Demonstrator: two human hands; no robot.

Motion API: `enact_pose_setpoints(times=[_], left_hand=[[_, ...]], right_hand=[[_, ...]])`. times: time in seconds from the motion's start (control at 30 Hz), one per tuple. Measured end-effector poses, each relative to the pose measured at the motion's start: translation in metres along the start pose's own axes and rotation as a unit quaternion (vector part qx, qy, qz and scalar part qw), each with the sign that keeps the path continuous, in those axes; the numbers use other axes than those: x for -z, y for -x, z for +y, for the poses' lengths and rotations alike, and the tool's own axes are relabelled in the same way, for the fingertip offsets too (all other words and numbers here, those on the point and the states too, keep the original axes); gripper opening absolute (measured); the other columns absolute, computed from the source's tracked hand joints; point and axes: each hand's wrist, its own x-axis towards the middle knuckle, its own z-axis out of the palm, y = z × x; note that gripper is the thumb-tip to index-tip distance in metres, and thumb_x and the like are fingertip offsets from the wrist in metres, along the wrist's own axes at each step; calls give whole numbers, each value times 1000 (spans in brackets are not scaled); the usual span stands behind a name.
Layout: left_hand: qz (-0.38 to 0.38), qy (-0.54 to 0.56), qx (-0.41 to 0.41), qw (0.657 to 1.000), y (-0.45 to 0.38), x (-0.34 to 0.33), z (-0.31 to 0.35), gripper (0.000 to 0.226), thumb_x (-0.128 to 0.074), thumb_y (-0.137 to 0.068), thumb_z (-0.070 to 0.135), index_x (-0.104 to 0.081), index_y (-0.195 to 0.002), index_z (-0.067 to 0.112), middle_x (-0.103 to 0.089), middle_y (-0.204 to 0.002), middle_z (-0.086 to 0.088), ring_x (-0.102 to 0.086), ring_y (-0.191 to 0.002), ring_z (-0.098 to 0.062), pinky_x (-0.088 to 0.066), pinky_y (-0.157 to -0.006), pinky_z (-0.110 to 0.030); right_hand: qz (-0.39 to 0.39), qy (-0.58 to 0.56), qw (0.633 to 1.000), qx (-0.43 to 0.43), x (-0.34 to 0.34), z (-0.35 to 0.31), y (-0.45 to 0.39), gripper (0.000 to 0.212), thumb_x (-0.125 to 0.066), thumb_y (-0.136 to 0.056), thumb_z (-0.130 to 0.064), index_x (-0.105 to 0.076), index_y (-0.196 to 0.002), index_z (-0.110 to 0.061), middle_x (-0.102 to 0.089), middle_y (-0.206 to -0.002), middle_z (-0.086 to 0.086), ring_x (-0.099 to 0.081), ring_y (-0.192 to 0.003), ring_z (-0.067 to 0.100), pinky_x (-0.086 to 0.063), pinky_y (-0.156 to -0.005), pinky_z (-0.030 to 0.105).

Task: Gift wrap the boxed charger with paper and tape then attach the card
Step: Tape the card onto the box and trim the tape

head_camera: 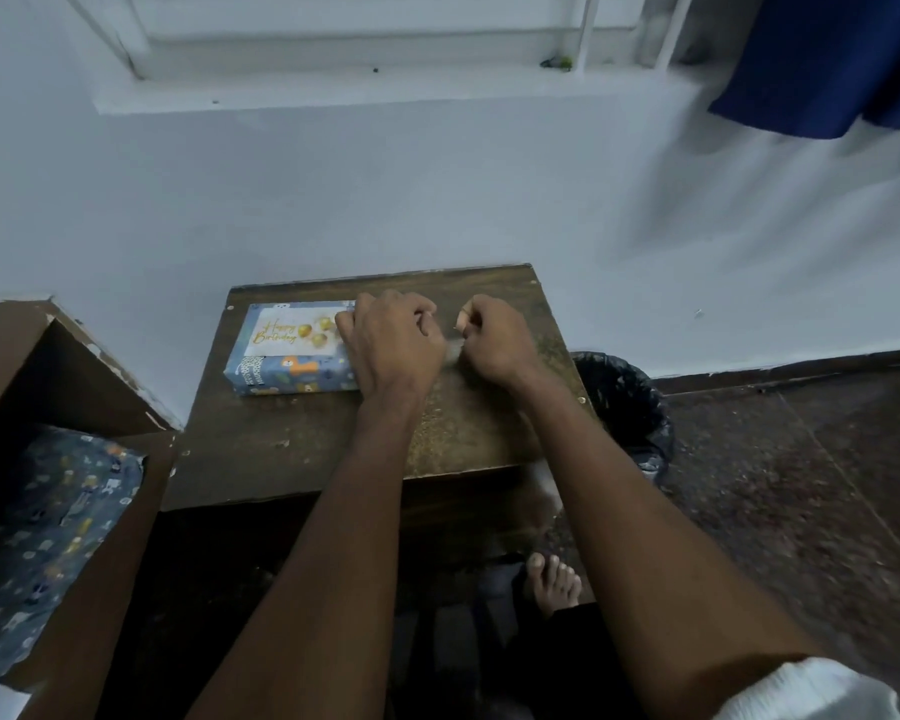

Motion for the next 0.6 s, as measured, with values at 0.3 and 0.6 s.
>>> enact_pose_setpoints(times=[0.3, 0.6], left_hand=[[-103, 160, -17, 982, 28, -51, 94, 15, -73, -92, 18, -84, -97, 27, -81, -98, 13, -73, -91, -12, -57, -98, -44], [-211, 16, -187, 959, 35, -129, 164, 23, -66, -95, 14, -83, -98, 30, -78, -105, 8, -65, -104, -20, -36, -103, -36]], right_hand=[[84, -1, 995, -61, 86, 72, 20, 23, -51, -88, 8, -59, -86, -13, -65, -92, 4, -57, -82, 19, -44, -70, 33], [87, -27, 982, -165, 106, 174, 17, 16, -57, -89, -2, -54, -83, -17, -60, -80, -6, -51, -70, 11, -35, -56, 26]])
